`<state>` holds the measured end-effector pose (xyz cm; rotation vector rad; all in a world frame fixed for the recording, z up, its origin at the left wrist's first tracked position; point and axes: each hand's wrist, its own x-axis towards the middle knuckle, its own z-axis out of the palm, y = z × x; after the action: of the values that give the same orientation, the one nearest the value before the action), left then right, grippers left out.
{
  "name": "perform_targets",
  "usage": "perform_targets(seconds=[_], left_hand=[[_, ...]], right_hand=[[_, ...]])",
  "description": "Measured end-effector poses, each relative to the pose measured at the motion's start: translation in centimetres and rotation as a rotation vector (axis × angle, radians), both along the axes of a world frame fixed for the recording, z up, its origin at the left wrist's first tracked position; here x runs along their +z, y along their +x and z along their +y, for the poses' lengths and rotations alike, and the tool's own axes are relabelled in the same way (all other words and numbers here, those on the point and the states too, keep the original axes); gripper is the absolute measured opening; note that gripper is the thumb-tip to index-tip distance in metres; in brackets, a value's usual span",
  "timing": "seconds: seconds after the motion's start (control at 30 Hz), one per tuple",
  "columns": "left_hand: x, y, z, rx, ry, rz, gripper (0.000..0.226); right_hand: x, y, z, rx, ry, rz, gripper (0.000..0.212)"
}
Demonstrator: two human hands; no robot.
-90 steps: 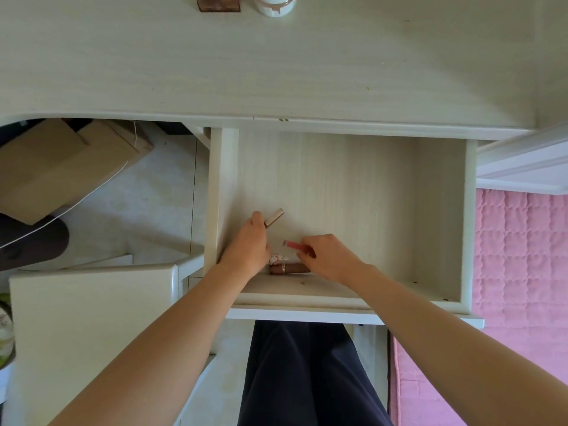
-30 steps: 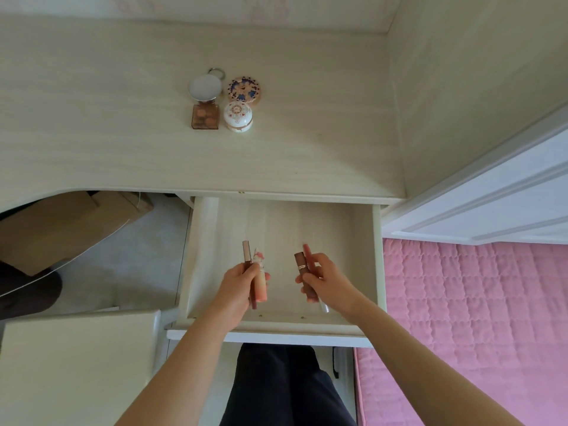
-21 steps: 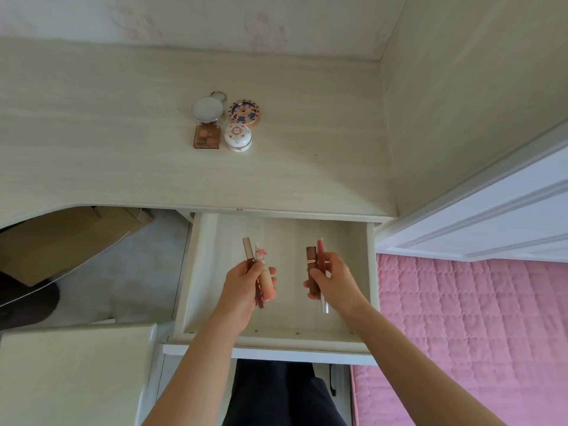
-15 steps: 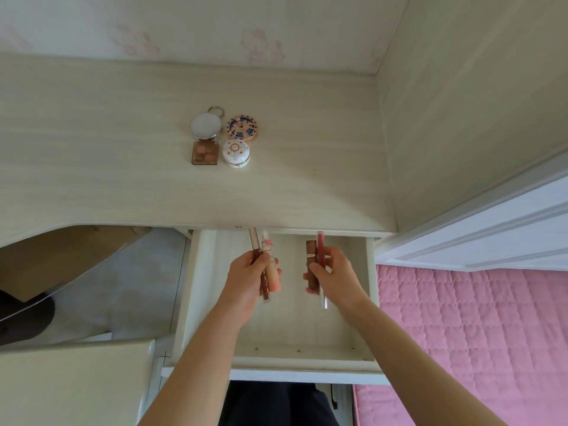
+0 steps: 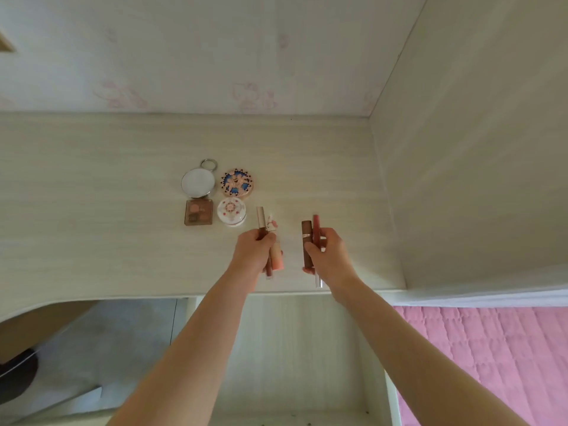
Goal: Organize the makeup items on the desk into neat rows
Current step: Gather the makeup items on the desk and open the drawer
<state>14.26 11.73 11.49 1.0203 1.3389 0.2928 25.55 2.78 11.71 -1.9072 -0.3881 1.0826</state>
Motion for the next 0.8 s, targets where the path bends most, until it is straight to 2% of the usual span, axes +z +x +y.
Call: perform_targets(seconds=[0.17, 0.33, 0.6, 0.8], left_hand=[[-0.1, 3.2, 3.3, -0.153, 0.132, 0.157, 0.012], [-0.4, 5.4, 5.4, -0.278, 0.273, 0.338, 0.021], [-0.6, 7.1, 7.5, -0.378, 0.355, 0.486, 0.026], [-0.8, 7.7, 8.1, -0.399, 0.392, 0.534, 0.021]], right_hand=[[-0.4, 1.9, 4.1, -0.022, -0.066, -0.027, 0.016], [-0.8, 3.0, 7.4, 0.010, -0.122, -0.032, 0.009], [-1.1, 3.6, 10.5, 0.157, -0.197, -0.138, 0.020], [-1.3, 3.9, 11.3, 0.158, -0.202, -0.179, 0.020]])
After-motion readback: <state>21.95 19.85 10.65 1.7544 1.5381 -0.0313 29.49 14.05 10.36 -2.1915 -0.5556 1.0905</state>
